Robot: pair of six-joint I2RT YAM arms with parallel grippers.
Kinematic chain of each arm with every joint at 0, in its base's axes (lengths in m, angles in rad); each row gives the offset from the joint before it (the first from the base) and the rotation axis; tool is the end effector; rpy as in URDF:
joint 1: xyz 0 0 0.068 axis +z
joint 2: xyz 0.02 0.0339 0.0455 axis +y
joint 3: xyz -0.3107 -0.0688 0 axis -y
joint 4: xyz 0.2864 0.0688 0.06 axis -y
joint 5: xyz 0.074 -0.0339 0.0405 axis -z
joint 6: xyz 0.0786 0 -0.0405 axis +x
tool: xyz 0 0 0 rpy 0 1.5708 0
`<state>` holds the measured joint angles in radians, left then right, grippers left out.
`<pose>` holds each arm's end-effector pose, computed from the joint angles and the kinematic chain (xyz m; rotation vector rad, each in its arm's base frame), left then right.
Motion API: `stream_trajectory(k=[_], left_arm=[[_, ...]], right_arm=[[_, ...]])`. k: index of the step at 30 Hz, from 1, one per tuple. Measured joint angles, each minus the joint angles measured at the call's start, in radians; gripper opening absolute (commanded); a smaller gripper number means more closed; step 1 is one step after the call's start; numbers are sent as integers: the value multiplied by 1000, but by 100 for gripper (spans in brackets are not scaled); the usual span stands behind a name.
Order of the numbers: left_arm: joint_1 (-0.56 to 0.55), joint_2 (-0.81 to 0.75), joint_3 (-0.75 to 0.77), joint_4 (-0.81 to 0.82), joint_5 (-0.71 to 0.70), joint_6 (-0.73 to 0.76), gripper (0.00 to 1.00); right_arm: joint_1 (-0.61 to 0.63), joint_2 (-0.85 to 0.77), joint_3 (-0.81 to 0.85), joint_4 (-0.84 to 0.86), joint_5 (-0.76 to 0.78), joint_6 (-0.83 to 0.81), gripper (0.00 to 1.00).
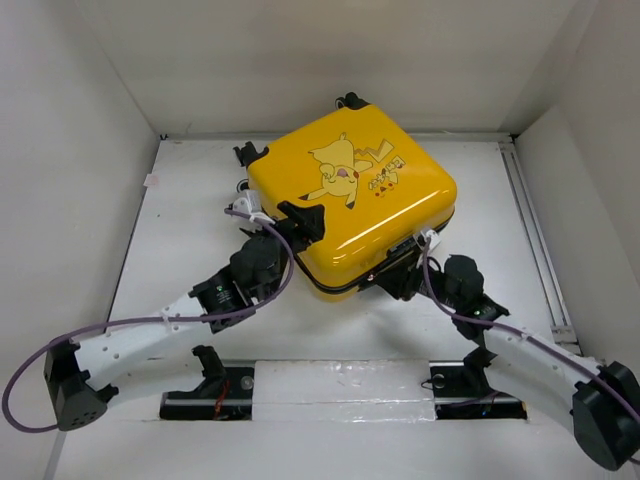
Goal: Pack the luggage
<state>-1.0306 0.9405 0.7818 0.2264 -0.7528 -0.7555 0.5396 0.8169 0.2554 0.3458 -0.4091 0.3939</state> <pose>0.1799 -0.1955 0.3874 -0.4112 1.5300 -0.8547 0.1765 0.1421 0.2070 -0.4459 1.8361 1.0201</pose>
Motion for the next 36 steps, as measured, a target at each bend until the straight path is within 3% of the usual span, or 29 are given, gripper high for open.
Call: stream_trajectory(k=[6, 11, 14, 18, 24, 31, 36], left_arm=[[49, -79, -63, -25, 29, -26, 52], [401, -154, -271, -35, 209, -94, 44], [546, -183, -423, -34, 346, -117, 39], [528, -129, -494, -24, 497, -124, 37], [450, -39, -495, 80, 623, -125, 37], [449, -24, -504, 135, 668, -120, 35], [449, -21, -514, 150, 687, -116, 34]], right_arm=[[4, 80, 0, 90, 21, -23, 38], [7, 109, 4, 119, 16, -32, 43], [28, 113, 7, 124, 23, -35, 47], [64, 72, 12, 72, 87, -52, 55], [76, 53, 39, 14, 156, -63, 55], [83, 143, 72, 64, 146, -77, 46], [91, 194, 81, 111, 140, -86, 46]])
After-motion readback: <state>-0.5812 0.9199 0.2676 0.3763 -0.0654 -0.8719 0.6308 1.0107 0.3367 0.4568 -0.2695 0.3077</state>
